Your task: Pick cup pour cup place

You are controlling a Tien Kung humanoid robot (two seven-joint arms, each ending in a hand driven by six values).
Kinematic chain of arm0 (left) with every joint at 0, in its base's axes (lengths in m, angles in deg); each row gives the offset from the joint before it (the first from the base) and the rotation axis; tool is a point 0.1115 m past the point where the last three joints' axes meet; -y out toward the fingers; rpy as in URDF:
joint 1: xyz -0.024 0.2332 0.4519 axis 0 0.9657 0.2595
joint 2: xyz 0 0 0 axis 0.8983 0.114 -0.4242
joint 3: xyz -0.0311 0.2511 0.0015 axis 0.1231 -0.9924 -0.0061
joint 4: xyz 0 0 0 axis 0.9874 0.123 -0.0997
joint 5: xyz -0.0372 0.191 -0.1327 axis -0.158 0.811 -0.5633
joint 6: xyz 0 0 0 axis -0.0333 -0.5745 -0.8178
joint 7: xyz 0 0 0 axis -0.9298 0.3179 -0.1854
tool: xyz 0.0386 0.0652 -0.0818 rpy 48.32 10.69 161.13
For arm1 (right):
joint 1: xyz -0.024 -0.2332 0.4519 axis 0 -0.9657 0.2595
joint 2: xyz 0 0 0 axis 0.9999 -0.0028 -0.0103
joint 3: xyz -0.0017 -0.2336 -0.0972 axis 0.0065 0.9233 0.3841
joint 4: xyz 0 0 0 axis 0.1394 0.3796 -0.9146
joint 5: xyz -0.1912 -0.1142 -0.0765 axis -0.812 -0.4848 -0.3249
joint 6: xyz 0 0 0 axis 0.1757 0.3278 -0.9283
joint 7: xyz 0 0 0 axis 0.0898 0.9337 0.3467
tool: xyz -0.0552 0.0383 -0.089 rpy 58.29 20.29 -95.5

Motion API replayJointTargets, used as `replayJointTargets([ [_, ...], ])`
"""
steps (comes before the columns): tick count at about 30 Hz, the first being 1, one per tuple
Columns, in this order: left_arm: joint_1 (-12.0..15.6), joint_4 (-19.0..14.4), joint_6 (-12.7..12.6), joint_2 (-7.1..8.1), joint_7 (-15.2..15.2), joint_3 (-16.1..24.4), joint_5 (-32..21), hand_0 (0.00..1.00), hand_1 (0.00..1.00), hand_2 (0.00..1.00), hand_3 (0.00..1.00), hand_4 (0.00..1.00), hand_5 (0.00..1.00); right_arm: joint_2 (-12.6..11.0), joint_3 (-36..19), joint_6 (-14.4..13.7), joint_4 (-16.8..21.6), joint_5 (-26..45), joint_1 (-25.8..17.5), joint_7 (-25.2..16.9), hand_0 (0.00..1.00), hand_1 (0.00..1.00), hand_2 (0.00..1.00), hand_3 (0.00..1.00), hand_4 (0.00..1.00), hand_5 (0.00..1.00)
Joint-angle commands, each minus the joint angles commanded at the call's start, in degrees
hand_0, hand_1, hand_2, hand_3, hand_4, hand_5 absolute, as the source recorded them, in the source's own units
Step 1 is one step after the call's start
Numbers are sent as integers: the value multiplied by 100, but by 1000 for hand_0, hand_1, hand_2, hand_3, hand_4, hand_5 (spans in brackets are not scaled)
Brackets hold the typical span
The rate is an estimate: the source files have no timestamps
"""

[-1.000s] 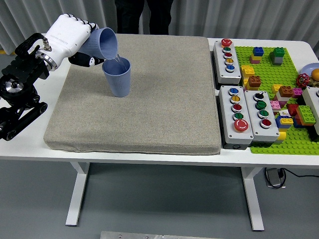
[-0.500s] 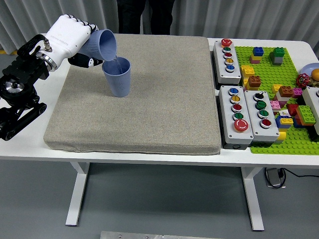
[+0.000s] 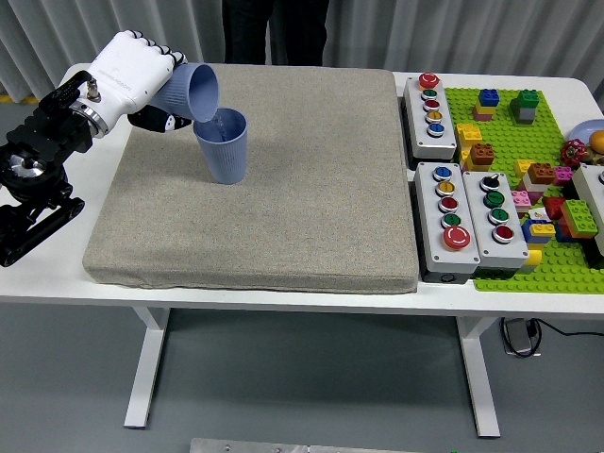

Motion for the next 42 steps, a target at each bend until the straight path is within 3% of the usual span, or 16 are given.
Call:
replayJointTargets([
  [21,-204,-31,-57,75,97,-186,0,521,467,498,488,797,458,-15,36,-11,-4,70,53,-20,685,637,587,573,2,145],
  [30,-381,-44,-66,179,133,-488,0,520,466,500,489,796,453,-24,57,-22,-5,107,60,-31,685,637,587,572,2,144],
  [42,-410,-141,-55,274,226,-632,0,519,468,500,488,794,445,-25,65,-33,-4,118,63,-36,685,637,588,573,2,144],
])
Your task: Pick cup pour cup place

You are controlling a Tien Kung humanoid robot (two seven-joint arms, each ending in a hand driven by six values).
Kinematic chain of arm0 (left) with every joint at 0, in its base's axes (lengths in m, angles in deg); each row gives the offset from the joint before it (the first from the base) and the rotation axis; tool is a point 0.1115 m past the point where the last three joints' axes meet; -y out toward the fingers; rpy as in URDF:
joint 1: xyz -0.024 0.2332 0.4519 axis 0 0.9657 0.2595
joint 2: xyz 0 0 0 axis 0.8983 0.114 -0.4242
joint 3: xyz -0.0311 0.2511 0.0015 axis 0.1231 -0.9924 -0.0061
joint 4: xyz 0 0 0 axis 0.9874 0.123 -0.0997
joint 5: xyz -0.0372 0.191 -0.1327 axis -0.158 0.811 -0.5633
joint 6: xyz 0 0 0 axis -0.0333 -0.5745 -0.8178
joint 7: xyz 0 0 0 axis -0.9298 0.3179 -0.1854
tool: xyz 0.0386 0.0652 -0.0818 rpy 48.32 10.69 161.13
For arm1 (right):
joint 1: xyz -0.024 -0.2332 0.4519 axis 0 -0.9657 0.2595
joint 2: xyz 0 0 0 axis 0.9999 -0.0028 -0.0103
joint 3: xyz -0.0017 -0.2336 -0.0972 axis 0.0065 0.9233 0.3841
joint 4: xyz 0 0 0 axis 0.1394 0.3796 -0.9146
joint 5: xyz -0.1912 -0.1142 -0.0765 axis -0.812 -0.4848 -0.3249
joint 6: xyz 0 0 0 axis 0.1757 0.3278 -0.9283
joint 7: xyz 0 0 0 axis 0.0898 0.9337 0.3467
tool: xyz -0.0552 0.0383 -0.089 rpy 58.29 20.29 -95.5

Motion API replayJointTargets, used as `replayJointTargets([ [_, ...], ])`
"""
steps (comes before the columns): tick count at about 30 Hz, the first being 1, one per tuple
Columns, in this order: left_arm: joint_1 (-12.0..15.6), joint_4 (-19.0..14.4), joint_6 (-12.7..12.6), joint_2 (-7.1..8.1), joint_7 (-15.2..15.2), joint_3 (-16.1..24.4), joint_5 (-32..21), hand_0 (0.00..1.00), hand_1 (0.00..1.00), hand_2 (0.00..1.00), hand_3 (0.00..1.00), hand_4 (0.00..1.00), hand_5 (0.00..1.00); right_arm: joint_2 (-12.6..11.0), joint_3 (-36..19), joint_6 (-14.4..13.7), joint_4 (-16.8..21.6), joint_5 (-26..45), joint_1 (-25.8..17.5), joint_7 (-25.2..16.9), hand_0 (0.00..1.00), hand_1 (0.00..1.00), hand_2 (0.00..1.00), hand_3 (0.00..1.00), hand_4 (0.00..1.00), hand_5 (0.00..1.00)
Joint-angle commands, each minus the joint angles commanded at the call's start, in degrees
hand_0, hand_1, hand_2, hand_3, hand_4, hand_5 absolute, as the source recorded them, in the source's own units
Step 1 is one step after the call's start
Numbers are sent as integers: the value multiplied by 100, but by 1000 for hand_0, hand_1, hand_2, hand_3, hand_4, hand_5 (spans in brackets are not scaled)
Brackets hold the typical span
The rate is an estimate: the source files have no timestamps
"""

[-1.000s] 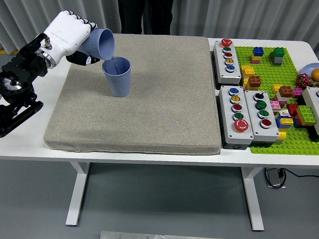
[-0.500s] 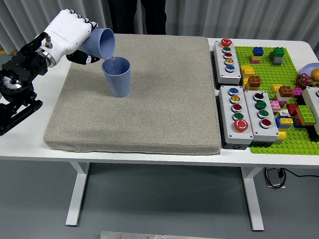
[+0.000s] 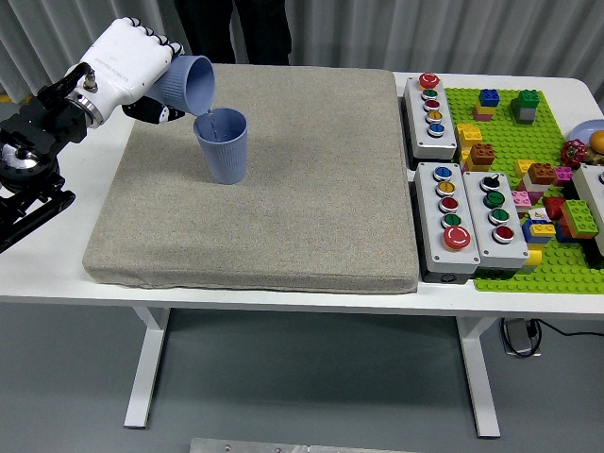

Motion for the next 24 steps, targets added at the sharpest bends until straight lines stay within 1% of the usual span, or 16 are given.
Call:
replayJointTargets([
  [4,-32,-28,-5,29,30,-61,0,519,468,500,488,794,445,-3,3,0,1,-14,-6,6,685,637,588,573,2,144],
  [9,-103,-39,-17,61,56,-236,0,519,467,499,488,795,436,-5,1,-2,3,-32,-32,9,685,637,587,572,2,143],
  [19,-155,-45,-48,72,87,-408,0,519,467,499,488,792,433,-2,14,-14,3,-31,-61,7,685,637,588,572,2,140],
  [24,-183,-50,-28,87,91,-397,0,519,467,499,489,792,428,-5,15,-13,2,-37,-61,6,685,637,588,572,2,141],
])
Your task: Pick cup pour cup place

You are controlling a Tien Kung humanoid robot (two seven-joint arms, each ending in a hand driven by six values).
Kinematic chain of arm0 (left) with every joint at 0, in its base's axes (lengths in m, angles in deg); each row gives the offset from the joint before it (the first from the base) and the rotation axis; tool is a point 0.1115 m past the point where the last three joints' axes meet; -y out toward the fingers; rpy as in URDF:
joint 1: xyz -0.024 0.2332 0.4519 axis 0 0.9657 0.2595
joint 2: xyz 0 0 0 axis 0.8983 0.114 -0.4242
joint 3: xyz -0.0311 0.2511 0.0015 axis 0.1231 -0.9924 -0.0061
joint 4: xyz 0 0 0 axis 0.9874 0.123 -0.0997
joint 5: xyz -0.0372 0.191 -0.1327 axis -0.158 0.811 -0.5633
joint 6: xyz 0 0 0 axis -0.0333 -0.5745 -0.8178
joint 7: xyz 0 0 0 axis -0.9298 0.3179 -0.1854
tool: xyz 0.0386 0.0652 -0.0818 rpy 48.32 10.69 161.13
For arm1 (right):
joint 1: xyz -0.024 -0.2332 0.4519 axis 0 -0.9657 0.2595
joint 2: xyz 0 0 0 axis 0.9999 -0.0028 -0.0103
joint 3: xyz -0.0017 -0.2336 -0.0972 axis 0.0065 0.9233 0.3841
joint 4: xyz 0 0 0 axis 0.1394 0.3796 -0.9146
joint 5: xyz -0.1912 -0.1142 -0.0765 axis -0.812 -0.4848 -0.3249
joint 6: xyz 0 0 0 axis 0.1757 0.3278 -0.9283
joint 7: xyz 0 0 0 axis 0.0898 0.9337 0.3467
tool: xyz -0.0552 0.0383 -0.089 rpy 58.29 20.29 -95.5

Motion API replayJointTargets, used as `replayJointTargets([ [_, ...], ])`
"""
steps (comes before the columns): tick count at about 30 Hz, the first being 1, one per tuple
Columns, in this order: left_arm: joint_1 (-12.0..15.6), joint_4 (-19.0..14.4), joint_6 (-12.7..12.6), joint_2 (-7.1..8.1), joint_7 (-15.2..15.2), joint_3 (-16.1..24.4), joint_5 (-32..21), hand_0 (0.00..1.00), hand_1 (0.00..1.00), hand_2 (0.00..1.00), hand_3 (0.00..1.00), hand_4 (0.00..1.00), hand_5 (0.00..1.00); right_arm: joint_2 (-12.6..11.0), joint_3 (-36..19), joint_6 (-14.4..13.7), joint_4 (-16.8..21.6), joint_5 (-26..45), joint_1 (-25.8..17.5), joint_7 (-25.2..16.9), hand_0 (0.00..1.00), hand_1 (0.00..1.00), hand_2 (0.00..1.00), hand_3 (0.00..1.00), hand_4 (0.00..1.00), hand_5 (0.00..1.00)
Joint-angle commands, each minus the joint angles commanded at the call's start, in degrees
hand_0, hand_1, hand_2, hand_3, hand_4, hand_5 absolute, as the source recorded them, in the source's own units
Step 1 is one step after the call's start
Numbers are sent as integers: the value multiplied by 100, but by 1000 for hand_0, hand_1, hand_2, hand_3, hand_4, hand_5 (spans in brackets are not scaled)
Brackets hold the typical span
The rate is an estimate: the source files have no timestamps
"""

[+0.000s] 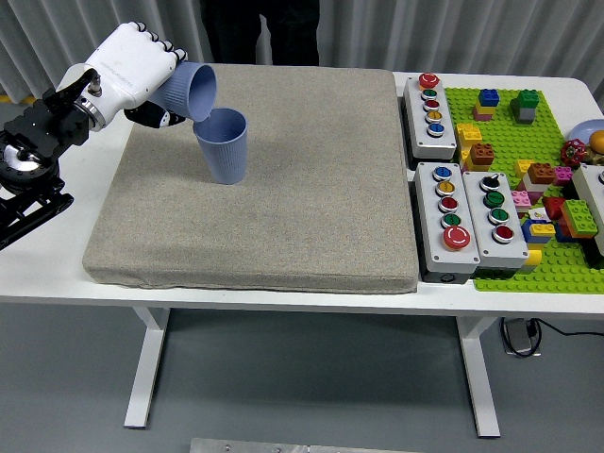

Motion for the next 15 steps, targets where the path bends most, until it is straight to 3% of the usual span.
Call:
replayJointTargets([
  [15,56,-133,-109,0,-64,194,0,518,464,495,489,792,434,3,7,-20,-1,47,44,1,685,636,588,572,2,139],
])
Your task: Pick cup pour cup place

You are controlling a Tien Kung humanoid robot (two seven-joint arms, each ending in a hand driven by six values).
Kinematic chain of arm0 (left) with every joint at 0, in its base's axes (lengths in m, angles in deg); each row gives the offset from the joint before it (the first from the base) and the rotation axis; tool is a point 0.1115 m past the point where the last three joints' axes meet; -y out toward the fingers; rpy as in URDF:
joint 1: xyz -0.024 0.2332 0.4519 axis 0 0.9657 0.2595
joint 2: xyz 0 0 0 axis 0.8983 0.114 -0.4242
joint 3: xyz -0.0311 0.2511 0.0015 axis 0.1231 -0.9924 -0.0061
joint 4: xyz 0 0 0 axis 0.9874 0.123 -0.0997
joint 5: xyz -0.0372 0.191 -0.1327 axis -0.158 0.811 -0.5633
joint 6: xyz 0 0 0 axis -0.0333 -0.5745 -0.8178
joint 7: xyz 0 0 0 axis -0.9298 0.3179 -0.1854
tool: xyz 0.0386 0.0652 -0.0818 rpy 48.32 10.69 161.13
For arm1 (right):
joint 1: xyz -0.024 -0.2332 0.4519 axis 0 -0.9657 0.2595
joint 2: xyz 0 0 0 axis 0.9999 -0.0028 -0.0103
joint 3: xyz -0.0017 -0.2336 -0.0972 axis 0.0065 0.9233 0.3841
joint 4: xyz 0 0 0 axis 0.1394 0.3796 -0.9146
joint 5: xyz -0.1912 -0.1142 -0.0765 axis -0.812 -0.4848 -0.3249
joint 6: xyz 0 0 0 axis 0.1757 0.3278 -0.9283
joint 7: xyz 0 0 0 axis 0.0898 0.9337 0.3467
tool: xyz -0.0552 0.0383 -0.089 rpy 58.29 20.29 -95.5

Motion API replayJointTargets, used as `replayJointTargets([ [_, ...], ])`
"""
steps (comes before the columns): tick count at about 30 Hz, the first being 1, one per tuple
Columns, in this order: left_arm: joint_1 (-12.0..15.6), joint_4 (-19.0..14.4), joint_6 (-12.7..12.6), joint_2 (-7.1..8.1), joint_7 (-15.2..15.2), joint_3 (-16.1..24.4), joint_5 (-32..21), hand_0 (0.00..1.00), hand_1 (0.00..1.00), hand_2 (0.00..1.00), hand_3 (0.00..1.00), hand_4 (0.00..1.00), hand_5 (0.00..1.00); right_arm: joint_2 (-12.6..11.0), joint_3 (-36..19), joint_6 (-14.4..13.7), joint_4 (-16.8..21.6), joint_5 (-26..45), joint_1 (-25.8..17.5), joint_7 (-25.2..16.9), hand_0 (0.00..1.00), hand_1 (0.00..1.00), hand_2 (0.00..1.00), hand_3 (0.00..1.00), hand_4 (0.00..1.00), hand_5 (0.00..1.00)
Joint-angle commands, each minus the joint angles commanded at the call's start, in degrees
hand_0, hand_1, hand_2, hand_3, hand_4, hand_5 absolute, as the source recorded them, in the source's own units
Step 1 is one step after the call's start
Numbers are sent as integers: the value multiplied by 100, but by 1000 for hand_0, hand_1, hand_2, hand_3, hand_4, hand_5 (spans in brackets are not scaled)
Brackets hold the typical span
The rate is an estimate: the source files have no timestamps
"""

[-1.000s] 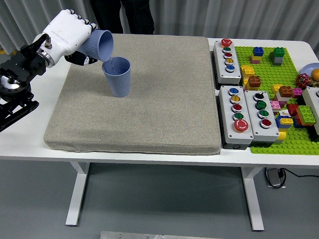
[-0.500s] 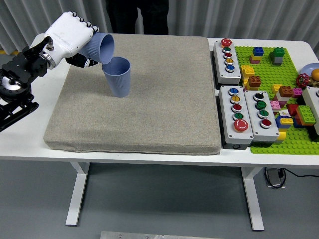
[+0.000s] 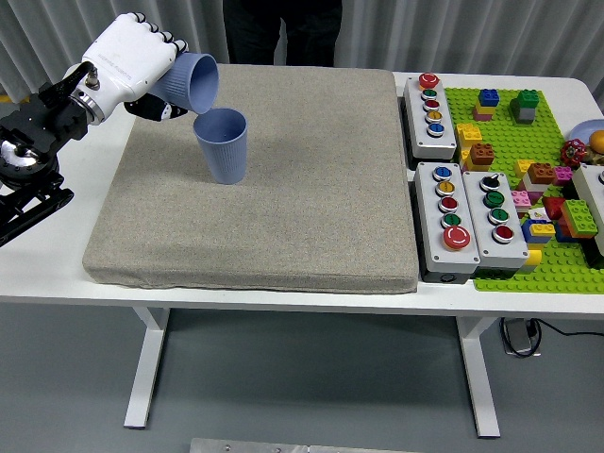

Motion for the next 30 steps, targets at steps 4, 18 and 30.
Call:
replayJointTargets([
  [4,235,-136,-143,42,-125,361,-752,518,465,497,488,794,435,-2,-6,4,-4,1,11,-9,685,637,588,572,2,139],
  [18,2322,-1419,-903,-387,-558,3558,-4049,505,470,494,488,794,437,45,-152,33,-3,-148,-27,15,685,637,588,572,2,140],
  [30,3656,-2633,-1345,-609,-382,4083,-4927,506,472,496,491,797,449,57,-240,60,-4,-223,-114,9,685,637,590,573,2,139],
])
